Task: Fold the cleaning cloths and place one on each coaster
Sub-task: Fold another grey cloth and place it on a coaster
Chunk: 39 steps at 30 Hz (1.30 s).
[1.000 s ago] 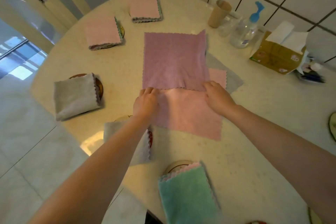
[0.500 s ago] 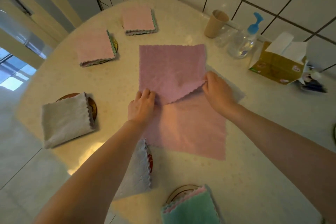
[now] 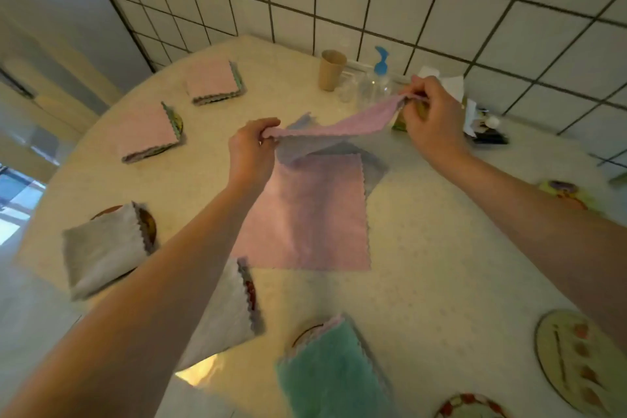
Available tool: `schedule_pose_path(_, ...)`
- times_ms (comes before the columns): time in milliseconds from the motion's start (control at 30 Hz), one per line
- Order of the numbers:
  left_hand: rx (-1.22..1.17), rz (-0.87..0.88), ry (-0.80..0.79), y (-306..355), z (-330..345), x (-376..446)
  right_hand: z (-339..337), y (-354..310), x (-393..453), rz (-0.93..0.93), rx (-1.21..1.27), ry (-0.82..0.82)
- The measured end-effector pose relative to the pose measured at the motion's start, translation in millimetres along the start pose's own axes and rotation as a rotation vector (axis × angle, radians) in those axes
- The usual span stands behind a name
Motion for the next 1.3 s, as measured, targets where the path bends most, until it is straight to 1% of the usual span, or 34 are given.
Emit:
schedule_pose_path(67,0.044,0.047,0.024,24.5,7.0,-25.5,-46.5,3.1,-23.5,-0.026,-0.047,0.026)
schedule_pose_path(167,0.087,0.159,0.011,51.8,24.9,-88.3,-112.2,18.4,-84.2,-0.021,-0.126,-0.006)
schedule_pose_path(267,0.137,0.231,-0.120,54.9,51.7,-160.7,-163.4,40.0,-167.6,0.092,-0.156,-0.089)
schedule_pose_path(333,0.203,0.288,-0.215,46.5,68.5,-207.2,-185.9,54.7,-223.3,0.157,-0.175,-0.142)
schedule_pose_path(433,0.353,0.397,-0.350,27.2,90.7,-271.5,-208.9,80.8,-296.9,0.235,-0.230,-0.216)
schedule_pose_path(533,0.516,0.393,-0.520,4.2,108.6,-319.8,-225.4,103.3,-362.0,0.321,-0.266,-0.316)
schedule_pose_path(633,0.676,0.570,-0.606,-13.5,118.6,-350.8,-233.9,113.3,-406.4,0.359,-0.237,-0.457)
schedule_pose_path(700,0.786,0.623,-0.685,-22.6,122.0,-361.7,-238.8,116.5,-424.4,0.394,-0.227,-0.558)
schedule_pose_path(767,0.840,0.651,-0.727,-28.7,121.5,-367.3,-240.9,118.2,-429.4,0.404,-0.205,-0.577)
schedule_pose_path(833,0.824,0.676,-0.723,-27.6,122.0,-366.8,-242.2,117.3,-422.8,0.430,-0.171,-0.532)
schedule_pose_path(867,0.777,0.659,-0.723,-23.1,122.2,-365.3,-241.9,116.9,-417.7,0.461,-0.147,-0.496)
schedule_pose_path(900,0.695,0.593,-0.734,-17.4,123.5,-361.5,-243.3,118.2,-410.6,0.497,-0.114,-0.445)
schedule_pose_path(933,0.589,0.488,-0.749,-10.4,126.1,-355.3,-244.1,119.8,-401.2,0.532,-0.083,-0.390)
schedule_pose_path(1000,0.350,0.182,-0.769,2.0,129.3,-340.8,-243.8,123.4,-381.7,0.579,-0.023,-0.290)
schedule_pose_path(1033,0.217,0.027,-0.750,6.8,132.3,-330.9,-242.9,126.9,-370.5,0.604,0.009,-0.238)
schedule_pose_path(1100,0.030,-0.200,-0.651,12.5,139.5,-313.8,-240.1,130.7,-349.0,0.646,0.076,-0.137)
schedule_pose_path(1200,-0.151,-0.411,-0.519,6.8,162.0,-286.8,-231.7,142.5,-316.1,0.685,0.154,-0.022)
schedule_pose_path(1267,-0.168,-0.475,-0.468,-1.2,178.9,-272.2,-224.6,154.6,-298.2,0.712,0.121,-0.004)
schedule_pose_path(1300,-0.131,-0.481,-0.446,-5.5,186.6,-266.4,-221.2,161.0,-291.2,0.719,0.098,-0.006)
Point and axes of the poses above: each hand's wrist, its own x-axis towards the middle knuckle, its own z-axis out of the palm, y = z × x, the point moved 3 cm from there along x, towards the middle knuckle, and after that the axes turned 11 degrees about x, right-handed, at the moved point
